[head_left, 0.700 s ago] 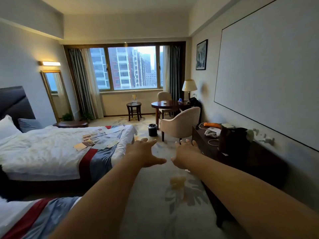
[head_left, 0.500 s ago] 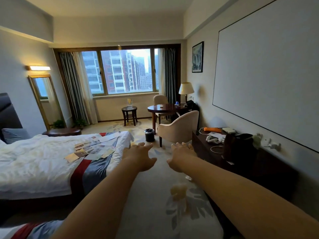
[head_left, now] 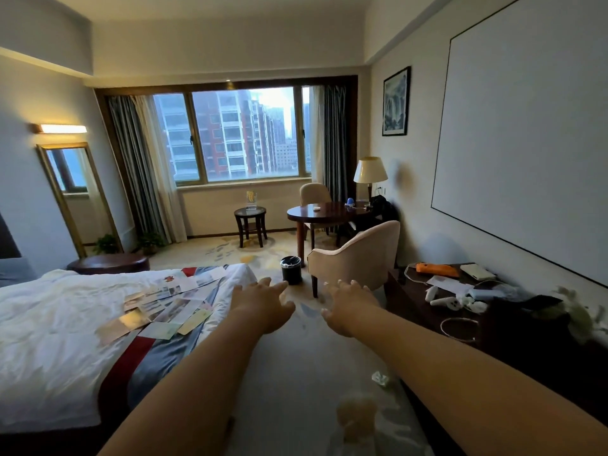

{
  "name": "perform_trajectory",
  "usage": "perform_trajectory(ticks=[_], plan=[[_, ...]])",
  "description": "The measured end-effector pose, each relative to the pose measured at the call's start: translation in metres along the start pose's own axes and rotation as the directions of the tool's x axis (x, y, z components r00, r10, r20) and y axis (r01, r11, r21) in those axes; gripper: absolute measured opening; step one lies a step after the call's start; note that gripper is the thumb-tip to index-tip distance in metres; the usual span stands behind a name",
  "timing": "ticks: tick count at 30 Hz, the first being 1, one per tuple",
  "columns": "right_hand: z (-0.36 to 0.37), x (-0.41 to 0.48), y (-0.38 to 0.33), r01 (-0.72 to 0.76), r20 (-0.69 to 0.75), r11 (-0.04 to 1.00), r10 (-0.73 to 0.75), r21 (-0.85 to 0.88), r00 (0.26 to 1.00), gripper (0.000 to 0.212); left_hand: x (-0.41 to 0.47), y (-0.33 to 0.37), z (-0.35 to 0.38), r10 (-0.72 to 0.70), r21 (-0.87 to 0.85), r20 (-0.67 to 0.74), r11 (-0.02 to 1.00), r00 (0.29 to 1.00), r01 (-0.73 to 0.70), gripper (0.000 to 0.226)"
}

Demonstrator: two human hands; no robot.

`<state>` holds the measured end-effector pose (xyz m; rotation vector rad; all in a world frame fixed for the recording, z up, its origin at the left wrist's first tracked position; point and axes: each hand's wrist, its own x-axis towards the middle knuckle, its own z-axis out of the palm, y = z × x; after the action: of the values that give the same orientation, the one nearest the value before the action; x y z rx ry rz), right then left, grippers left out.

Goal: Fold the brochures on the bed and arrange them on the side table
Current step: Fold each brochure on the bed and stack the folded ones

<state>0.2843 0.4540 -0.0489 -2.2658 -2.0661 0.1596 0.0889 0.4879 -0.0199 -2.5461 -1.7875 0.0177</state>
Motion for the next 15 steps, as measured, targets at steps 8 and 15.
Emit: perform_trajectory(ticks=[8,15], plan=[[-0.029,0.197,0.049,-0.078,0.009,0.997,0.077,0.013,0.997,0.064,0.204,0.0,-0.015,0.004,-0.066,-0.033,0.998,0.999,-0.006,0.069],[-0.033,0.377,0.063,-0.048,-0.061,0.991,0.056,0.125,0.997,0.051,0.395,-0.034,0.008,0.057,0.017,-0.071,0.998,0.996,-0.056,0.07]])
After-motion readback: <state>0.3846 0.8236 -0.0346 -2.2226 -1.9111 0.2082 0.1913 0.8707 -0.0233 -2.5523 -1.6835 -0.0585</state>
